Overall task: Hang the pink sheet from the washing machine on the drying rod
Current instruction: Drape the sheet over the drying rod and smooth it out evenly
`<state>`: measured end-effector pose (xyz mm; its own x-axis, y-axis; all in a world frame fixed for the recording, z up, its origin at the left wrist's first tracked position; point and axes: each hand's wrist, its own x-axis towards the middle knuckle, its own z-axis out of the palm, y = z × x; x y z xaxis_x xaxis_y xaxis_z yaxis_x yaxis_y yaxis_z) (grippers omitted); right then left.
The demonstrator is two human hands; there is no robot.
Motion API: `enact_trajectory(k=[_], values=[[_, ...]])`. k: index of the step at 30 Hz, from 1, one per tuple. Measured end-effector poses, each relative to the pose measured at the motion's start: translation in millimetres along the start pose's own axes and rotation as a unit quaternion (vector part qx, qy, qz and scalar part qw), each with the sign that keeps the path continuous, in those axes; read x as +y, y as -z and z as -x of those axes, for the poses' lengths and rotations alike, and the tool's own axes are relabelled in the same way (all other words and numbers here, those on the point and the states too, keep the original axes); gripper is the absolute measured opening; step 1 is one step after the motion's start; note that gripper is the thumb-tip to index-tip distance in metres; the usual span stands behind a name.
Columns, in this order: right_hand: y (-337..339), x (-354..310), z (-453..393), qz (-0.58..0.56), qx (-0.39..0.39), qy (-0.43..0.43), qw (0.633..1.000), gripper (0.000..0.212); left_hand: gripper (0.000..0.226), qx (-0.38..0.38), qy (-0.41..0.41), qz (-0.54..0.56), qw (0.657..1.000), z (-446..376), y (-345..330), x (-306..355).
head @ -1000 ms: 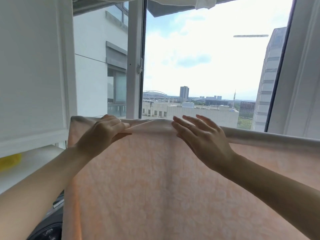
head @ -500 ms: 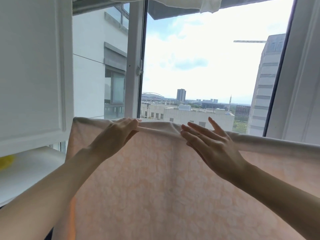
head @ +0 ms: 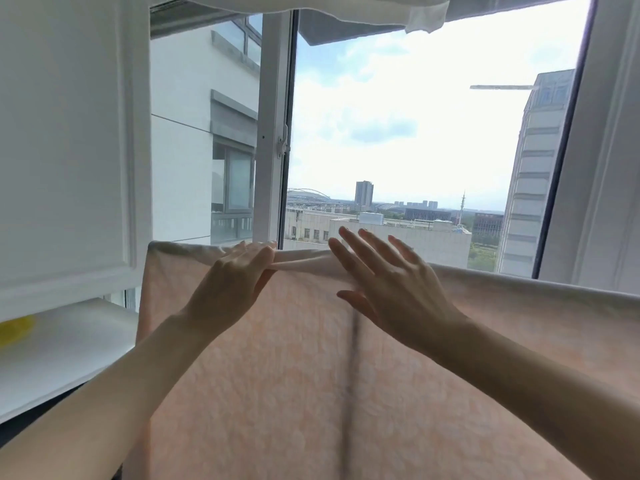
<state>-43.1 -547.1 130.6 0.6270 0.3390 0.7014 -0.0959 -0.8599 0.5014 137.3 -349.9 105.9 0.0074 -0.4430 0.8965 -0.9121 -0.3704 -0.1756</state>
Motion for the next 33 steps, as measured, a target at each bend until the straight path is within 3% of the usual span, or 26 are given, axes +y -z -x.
enact_trajectory(k=[4,12,17,20,24,28,33], values=[[-7.8,-18.4,-28.5,0.025,-0.057,-0.031,0.998,0.067,0.023,-0.006,0.016,0.004,1.0,-0.4,2.8,2.3],[-23.3,-53.7,-52.2,0.03,-0.029,0.029,0.999,0.049,0.027,-0.021,0.048,0.018,0.998,6.2,4.1,-3.5],[-31.7,-64.5,-72.8,0.042,-0.07,-0.03,0.996,0.07,0.016,0.002,0.077,0.048,0.996,6.5,2.0,-5.4],[-32.0,-66.8,-83.9,0.093,-0.101,-0.061,0.989,0.068,0.022,-0.006,0.096,0.039,0.995,7.6,2.1,-7.3],[-36.0,-69.6,-78.0,0.126,-0.109,-0.028,0.986,0.06,0.02,-0.03,0.106,0.033,0.993,10.6,6.7,-17.1],[-40.8,-62.7,-67.5,0.145,-0.101,-0.006,0.984,0.07,0.005,-0.059,0.101,0.025,0.993,13.3,11.9,-30.1],[-39.5,-59.8,-64.1,0.143,-0.11,-0.008,0.984,0.079,0.008,-0.093,0.088,0.024,0.991,8.0,16.4,-52.2]])
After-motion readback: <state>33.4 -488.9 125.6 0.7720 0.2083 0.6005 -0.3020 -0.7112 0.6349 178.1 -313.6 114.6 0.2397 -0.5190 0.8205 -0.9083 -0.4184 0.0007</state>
